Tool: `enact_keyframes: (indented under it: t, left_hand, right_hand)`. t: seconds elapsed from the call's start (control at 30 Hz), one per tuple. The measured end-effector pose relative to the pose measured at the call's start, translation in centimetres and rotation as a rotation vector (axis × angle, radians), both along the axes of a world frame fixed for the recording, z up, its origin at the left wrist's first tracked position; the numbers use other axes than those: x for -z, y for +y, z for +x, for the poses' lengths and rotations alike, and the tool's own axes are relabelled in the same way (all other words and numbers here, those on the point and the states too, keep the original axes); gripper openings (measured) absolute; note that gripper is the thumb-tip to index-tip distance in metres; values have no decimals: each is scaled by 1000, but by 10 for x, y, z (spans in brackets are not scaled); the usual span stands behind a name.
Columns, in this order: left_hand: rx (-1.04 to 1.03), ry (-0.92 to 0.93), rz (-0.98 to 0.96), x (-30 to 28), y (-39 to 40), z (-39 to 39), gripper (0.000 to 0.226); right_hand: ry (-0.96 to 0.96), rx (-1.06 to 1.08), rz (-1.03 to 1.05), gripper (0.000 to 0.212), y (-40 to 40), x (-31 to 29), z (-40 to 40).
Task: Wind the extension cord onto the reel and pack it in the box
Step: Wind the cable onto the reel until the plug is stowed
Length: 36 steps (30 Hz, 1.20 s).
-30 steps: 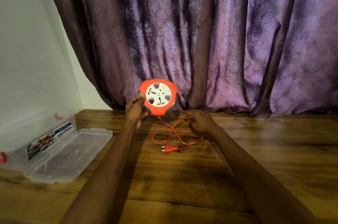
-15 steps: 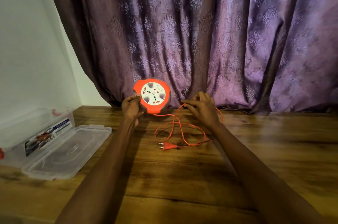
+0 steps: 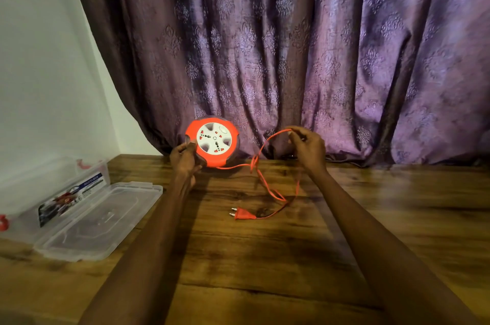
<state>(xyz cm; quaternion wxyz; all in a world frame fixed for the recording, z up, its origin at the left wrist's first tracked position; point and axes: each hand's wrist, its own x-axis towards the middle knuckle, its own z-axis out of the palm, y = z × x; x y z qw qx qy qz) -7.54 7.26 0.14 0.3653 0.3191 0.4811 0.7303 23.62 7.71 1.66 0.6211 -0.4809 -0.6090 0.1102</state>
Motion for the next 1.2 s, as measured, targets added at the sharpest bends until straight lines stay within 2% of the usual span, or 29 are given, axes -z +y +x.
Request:
enact_keyframes:
  t: [0.07,0.17,0.27,0.37,0.5,0.57,0.63,0.7,0.87,0.93,1.0,1.07,1.13,1.2]
  left_hand:
    - [4,4,0,4,-1,-5,39]
    - [9,10,2,6,-5,-7,34]
    - [21,10,11,6,-8,-4,28]
    - [12,2,9,7,-9,-4,27]
    - [16,-2,16,8,-11,-4,24]
    - [25,-9,19,8,-12,-1,17]
    - [35,-12,21,10,-11,1,19]
    - [43,-13,18,14,-7,2,31]
    - [63,-15,-4,18,0,10,38]
    - [69,-15,-1,18,1,13,38]
    - [72,-9,-8,18,1,14,38]
    - [71,-1,-11,19,1,12,39]
    - [66,2,-10,20,0,9,41]
    - [61,-3,-7,20,-2,7,36]
  right_hand:
    - [-29,128,-99,35,3,2,8]
    - [-167,277,-301,30,6,13,22]
    - [-268,300,-472,34,7,26,30]
    - [-317,367,-533,50,4,38,39]
    - [-548,462,-630,34,-4,50,56]
    - [-593,487,-651,31,-4,53,61]
    - [-591,442,-579,30,-2,53,62]
    - [-582,334,-479,38,2,51,58]
    - [-795,-142,-368,32,4,36,14]
    - [-958,-139,-325,38,-1,33,-6]
    - [-1095,-13,-296,57,-11,34,-25]
    - [-1167,28,-399,63,-15,37,-36]
    - [-1126,-27,-516,51,-14,39,-37]
    - [-892,-207,-570,25,-12,41,-32]
